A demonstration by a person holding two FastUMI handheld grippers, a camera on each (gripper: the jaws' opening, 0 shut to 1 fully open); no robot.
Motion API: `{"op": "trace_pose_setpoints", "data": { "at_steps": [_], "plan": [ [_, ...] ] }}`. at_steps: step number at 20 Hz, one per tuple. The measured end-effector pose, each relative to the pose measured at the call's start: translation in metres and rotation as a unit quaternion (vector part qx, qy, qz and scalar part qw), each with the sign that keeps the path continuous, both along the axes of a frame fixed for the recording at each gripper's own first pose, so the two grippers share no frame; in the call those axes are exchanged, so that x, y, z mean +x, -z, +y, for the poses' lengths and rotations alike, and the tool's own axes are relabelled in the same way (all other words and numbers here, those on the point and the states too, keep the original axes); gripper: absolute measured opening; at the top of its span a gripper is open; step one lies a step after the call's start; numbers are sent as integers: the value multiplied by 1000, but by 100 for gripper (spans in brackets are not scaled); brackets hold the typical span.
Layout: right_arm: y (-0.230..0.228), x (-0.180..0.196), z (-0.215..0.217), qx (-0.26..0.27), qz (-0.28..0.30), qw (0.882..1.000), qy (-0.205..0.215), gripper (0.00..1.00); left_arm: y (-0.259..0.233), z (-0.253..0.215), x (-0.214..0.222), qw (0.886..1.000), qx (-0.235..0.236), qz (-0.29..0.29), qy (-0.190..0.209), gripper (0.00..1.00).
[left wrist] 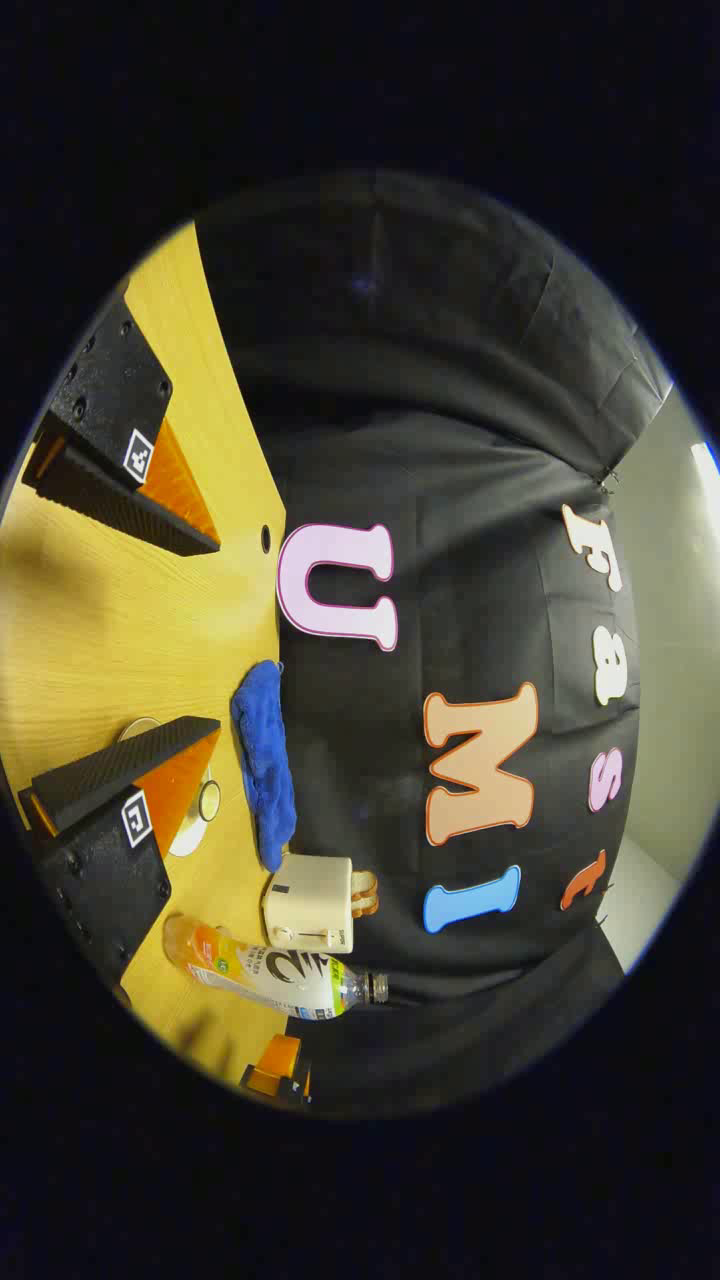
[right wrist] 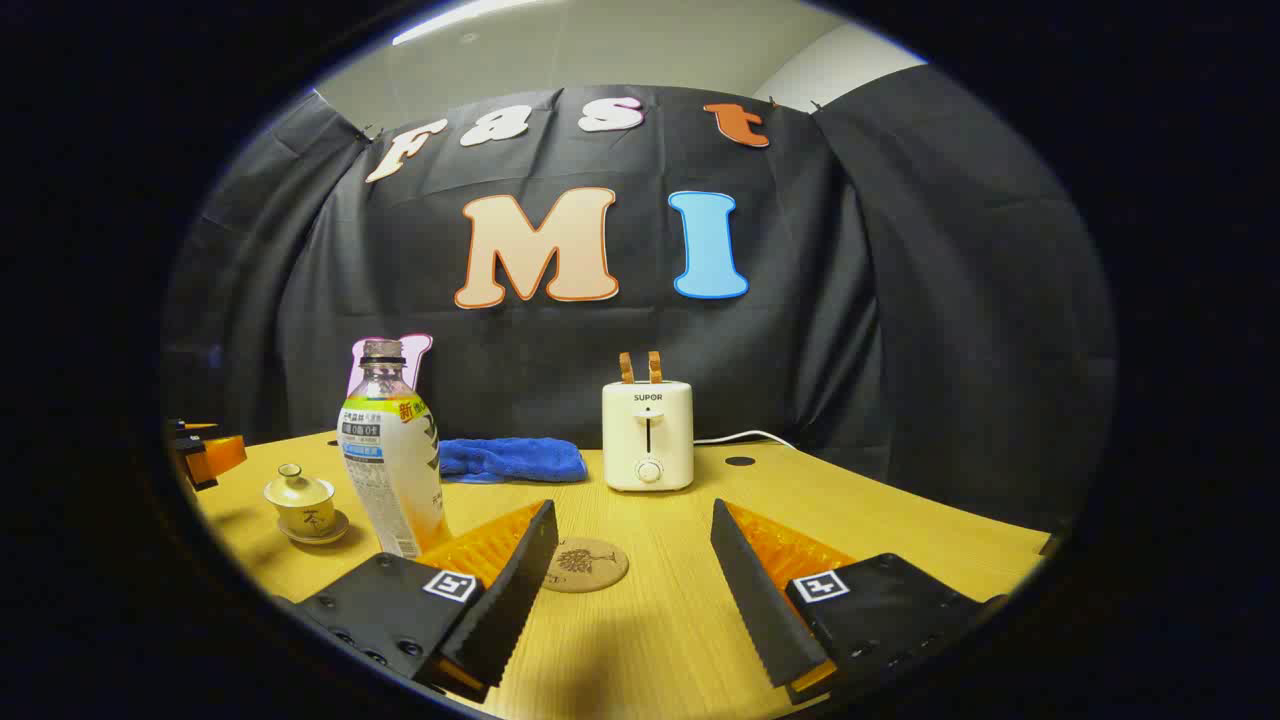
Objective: Open the teacup lid with one hand, grasp the water bottle and pour water into the teacup with the other hand; after pouring, place the water bottle on the coaster and then close the teacup lid.
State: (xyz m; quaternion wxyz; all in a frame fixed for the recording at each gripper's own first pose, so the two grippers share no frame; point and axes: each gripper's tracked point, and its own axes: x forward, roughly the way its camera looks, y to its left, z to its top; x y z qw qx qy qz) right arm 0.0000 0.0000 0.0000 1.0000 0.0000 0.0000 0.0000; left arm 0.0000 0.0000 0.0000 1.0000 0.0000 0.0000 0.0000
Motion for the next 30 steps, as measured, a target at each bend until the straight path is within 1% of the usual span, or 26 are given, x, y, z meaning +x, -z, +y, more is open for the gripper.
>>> {"op": "trace_pose_setpoints", "data": {
  "at_steps": [5, 7, 8, 22, 30],
  "plan": [
    [0, 0, 0, 0, 0, 1000, 0, 95, 1, 0, 1, 1000, -1, 0, 0, 95],
    [0, 0, 0, 0, 0, 1000, 0, 95, 2, -1, 1, 1000, -1, 0, 0, 93],
    [0, 0, 0, 0, 0, 1000, 0, 94, 1, -1, 1, 1000, -1, -1, 0, 95],
    [1, 1, -1, 0, 0, 1000, 0, 94, 3, -2, 3, 1000, -2, -2, 2, 95],
    [1, 1, 0, 0, 0, 1000, 0, 94, 3, -9, 3, 1000, -2, -3, 19, 95]
  ]
}}
